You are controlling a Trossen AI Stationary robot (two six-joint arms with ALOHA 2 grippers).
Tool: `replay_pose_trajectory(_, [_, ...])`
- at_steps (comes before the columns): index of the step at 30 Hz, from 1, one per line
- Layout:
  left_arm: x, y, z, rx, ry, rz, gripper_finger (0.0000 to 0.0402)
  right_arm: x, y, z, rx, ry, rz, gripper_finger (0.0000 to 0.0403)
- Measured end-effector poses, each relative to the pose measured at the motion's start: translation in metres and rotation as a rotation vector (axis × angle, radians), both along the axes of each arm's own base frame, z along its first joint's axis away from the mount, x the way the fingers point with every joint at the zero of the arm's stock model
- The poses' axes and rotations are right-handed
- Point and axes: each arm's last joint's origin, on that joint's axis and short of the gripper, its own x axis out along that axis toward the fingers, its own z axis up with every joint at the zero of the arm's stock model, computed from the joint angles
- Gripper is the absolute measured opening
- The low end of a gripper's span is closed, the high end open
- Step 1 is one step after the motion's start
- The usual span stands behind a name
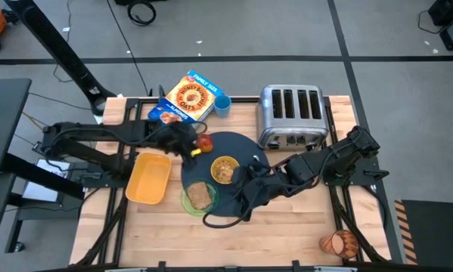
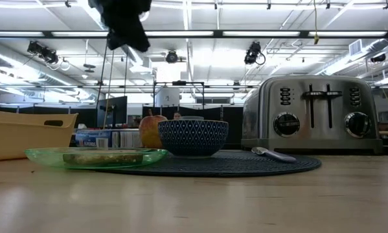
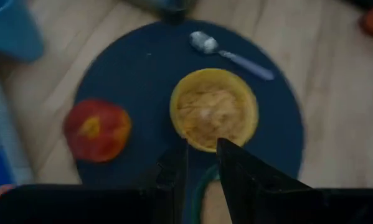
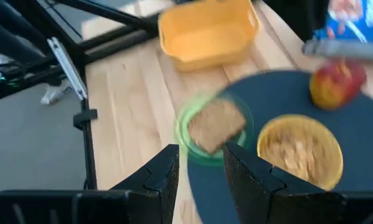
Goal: Arrange a breakfast setting
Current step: Put the cup with the milk on the mat to the top right of the bowl
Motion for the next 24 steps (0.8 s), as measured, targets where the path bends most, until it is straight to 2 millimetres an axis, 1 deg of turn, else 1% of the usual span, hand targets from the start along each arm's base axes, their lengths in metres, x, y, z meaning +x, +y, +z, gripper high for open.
replay_pose_trajectory(3, [0.001,-0.016,0.004,-0.012,-0.041,-0.022,0.0094,-0.008,0.004,-0.005,0.021,0.066,-0.039,0.0134])
replay_pose_trajectory(8, [0.002,-0.04,0.007,-0.026,-0.087,-0.072,0.0094,-0.023,0.017,-0.011,0.098,0.145,-0.111,0.0134])
replay_pose_trajectory(13, [0.002,-0.061,0.009,0.006,-0.124,-0.098,0.0094,-0.047,0.035,-0.018,0.17,0.278,-0.18,0.0134])
replay_pose_trajectory(16, [0.001,-0.07,0.011,0.026,-0.144,-0.135,0.0092,-0.061,0.043,-0.021,0.169,0.339,-0.225,0.0134])
replay_pose_trajectory(20, [0.002,-0.081,0.014,0.04,-0.187,-0.189,0.0072,-0.073,0.054,-0.022,0.2,0.362,-0.254,0.0134])
replay_pose_trajectory(24, [0.002,-0.091,0.018,0.068,-0.227,-0.256,0.0032,-0.082,0.065,-0.023,0.264,0.397,-0.268,0.0134])
